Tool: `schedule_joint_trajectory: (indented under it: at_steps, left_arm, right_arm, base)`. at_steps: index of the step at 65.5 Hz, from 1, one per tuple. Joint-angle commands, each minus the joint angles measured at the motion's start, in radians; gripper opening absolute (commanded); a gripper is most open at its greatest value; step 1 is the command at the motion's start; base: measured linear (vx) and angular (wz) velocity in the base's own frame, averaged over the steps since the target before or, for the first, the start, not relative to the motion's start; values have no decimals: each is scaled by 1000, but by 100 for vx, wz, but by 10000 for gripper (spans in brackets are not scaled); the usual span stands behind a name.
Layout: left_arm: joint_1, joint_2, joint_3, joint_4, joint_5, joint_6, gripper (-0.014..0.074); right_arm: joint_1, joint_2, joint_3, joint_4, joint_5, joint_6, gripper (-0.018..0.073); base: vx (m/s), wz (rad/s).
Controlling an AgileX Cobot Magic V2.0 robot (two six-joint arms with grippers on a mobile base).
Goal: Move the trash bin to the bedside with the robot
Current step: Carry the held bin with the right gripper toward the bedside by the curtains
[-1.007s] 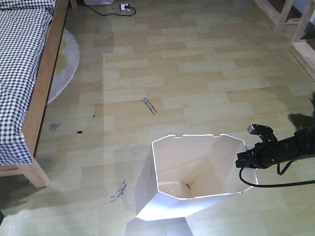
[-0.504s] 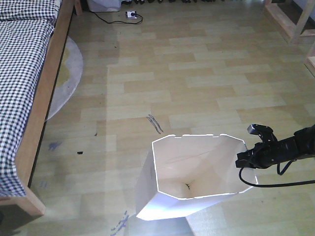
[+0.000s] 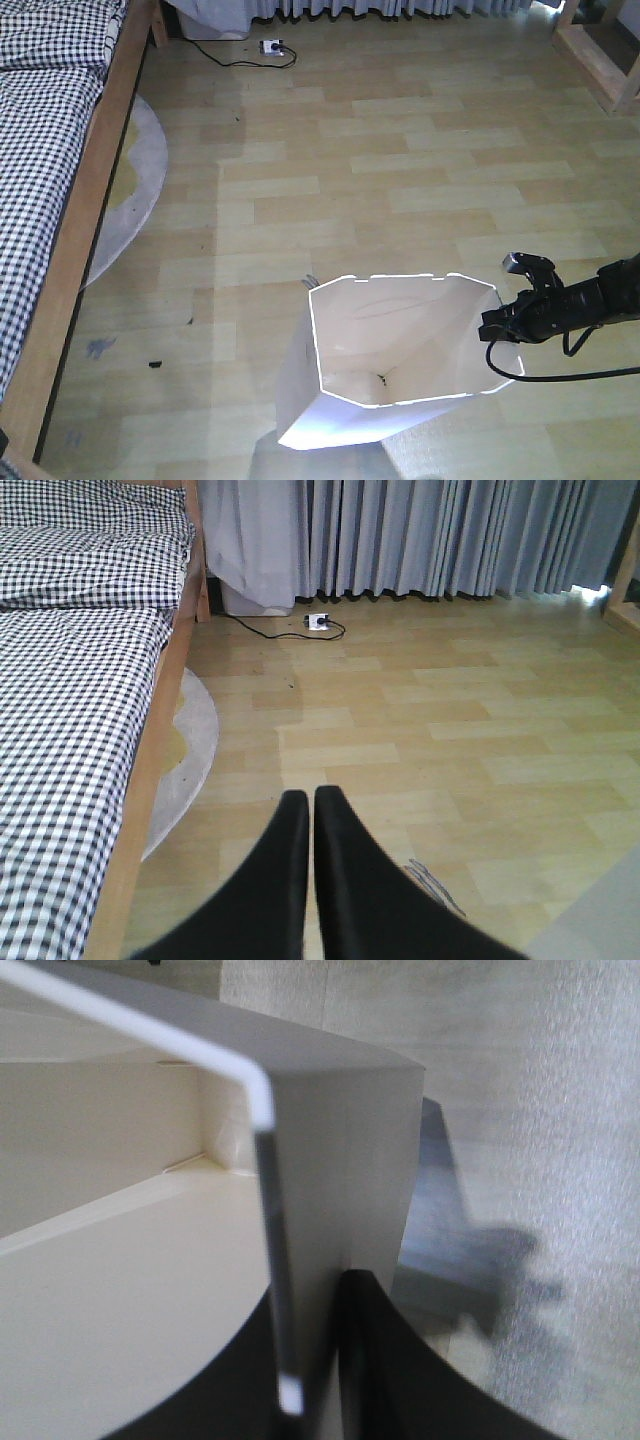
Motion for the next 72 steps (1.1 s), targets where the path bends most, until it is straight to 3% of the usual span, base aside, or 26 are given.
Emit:
schedule_joint_trajectory:
  at_steps: [1, 72]
  left_arm:
    - [-3, -14, 3, -2, -66, -4, -6]
    - [-3, -14, 3, -2, -66, -4, -6]
  right_arm:
    - [-3, -80, -13, 67, 238, 18, -5]
    - [-3, -80, -13, 67, 238, 18, -5]
  base:
    - [36, 3]
    - [38, 6]
